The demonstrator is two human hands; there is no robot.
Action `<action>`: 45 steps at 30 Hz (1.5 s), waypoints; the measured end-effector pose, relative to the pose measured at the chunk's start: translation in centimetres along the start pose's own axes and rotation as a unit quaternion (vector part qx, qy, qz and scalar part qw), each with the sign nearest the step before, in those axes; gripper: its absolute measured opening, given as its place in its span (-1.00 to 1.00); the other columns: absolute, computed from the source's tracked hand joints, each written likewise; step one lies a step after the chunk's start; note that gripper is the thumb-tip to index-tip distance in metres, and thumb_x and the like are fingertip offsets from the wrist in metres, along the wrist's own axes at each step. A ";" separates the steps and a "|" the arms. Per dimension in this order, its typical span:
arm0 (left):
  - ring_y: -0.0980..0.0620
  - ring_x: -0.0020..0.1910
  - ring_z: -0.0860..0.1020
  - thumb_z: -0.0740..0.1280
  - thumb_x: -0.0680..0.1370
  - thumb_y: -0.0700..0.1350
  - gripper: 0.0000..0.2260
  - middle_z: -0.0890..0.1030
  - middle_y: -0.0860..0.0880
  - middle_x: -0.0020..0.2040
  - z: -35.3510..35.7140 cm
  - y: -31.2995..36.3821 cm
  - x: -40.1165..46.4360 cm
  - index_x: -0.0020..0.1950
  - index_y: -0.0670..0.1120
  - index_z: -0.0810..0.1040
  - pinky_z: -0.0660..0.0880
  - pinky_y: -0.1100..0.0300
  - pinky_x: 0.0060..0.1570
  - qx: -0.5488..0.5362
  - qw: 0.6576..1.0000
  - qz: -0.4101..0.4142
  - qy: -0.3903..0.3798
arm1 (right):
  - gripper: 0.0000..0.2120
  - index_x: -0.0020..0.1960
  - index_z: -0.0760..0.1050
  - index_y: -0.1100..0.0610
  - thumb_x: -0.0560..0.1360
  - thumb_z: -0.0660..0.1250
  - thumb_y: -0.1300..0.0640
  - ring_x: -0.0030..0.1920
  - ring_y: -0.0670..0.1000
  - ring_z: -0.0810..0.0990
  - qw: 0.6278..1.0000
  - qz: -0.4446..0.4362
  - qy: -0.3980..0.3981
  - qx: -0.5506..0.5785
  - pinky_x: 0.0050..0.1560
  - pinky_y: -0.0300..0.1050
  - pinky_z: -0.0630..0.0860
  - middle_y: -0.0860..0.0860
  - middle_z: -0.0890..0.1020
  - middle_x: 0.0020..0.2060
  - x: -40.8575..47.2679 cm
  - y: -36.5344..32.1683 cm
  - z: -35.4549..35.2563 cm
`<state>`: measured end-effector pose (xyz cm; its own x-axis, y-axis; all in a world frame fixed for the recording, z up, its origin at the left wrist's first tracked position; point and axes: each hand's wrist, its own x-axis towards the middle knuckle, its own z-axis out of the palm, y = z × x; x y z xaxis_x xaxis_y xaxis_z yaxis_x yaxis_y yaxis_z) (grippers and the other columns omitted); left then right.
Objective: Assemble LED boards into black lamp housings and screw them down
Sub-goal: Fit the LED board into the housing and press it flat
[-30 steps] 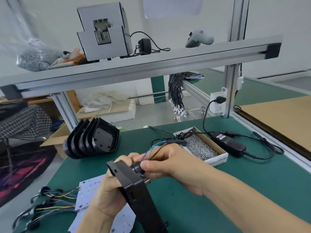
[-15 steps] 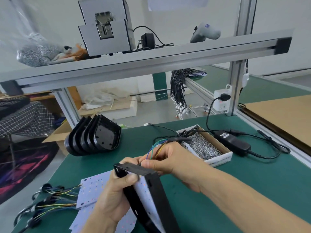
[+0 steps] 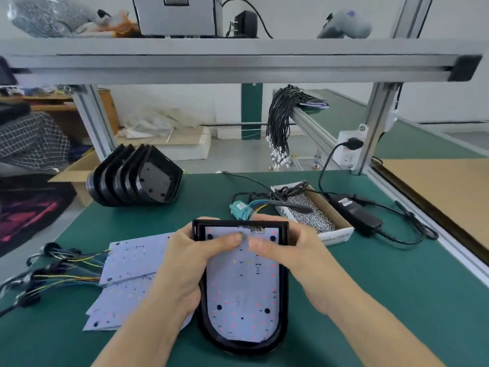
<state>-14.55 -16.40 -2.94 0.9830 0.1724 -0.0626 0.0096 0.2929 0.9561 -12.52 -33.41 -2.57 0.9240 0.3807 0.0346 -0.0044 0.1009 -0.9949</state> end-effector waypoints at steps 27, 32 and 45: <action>0.02 -0.42 0.55 0.55 0.12 -0.19 -0.74 0.57 -0.07 -0.38 -1.3 0.7 1.8 -0.28 -0.15 0.58 0.48 0.26 -0.45 0.063 0.997 0.004 -0.044 | -0.65 -0.29 0.36 0.19 0.65 0.15 0.12 -0.57 -0.13 0.22 0.966 0.205 0.071 -0.143 -0.66 -0.38 0.11 -0.01 0.29 -0.44 17.0 -1.2 2.0; -0.05 -0.40 0.59 0.52 0.14 -0.25 -0.71 0.61 -0.13 -0.33 -1.0 0.5 2.8 -0.19 -0.21 0.57 0.58 0.14 -0.39 0.059 0.997 -0.043 -0.018 | -0.66 -0.29 0.37 0.21 0.64 0.18 0.14 -0.51 -0.08 0.25 0.963 0.187 0.101 -0.166 -0.67 -0.37 0.18 0.02 0.34 -0.46 18.4 -0.4 1.4; -0.04 -0.47 0.64 0.49 0.37 -0.34 -0.86 0.68 -0.09 -0.35 -2.5 -4.1 7.0 -0.12 -0.18 0.62 0.56 0.15 -0.50 0.079 0.978 -0.176 0.077 | -0.70 0.16 0.56 0.32 0.56 0.31 0.12 0.12 0.15 0.58 0.825 0.075 -0.038 -0.559 0.13 -0.14 0.43 0.20 0.64 0.10 11.4 2.3 -4.8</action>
<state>-8.14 -13.99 -8.02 0.8752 0.2295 -0.4260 0.3820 0.2127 0.8994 -0.16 -33.20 -4.89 0.9180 0.3734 -0.1335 0.2786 -0.8469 -0.4530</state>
